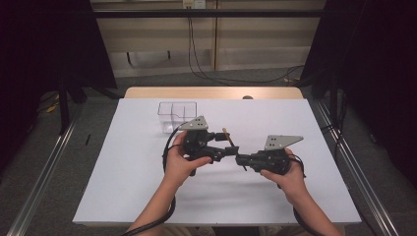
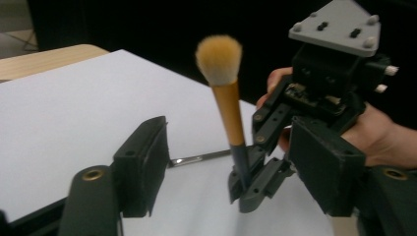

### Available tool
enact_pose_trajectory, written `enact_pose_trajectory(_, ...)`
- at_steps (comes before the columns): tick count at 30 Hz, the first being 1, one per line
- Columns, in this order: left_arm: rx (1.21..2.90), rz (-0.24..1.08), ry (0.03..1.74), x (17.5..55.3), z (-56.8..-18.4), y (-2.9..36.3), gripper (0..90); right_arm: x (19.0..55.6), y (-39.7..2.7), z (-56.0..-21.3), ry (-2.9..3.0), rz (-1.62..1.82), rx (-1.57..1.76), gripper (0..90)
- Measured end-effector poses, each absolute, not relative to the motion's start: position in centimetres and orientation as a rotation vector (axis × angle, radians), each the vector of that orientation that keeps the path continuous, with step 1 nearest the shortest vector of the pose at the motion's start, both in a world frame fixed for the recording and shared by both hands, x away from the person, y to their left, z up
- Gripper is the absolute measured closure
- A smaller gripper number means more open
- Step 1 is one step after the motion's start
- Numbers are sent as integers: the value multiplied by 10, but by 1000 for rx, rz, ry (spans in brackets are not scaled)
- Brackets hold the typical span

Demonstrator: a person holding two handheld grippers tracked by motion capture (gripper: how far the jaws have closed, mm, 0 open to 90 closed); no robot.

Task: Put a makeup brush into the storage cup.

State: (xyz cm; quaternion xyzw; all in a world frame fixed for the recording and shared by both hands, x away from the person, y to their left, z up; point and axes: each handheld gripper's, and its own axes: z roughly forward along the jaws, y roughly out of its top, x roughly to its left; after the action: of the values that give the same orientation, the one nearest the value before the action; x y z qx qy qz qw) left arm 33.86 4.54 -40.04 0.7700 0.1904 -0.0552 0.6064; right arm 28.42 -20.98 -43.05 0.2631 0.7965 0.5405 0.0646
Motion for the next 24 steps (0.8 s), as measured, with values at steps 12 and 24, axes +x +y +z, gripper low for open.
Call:
enact_pose_trajectory(12, 1748, -123, 461, 337, -408, 45, 609, 283, -206, -427, 2346, 1684, 826, 854)
enact_pose_trajectory(24, 1705, -135, 453, 334, -409, 46, 812, 284, -197, -429, 2296, 1722, 869, 852)
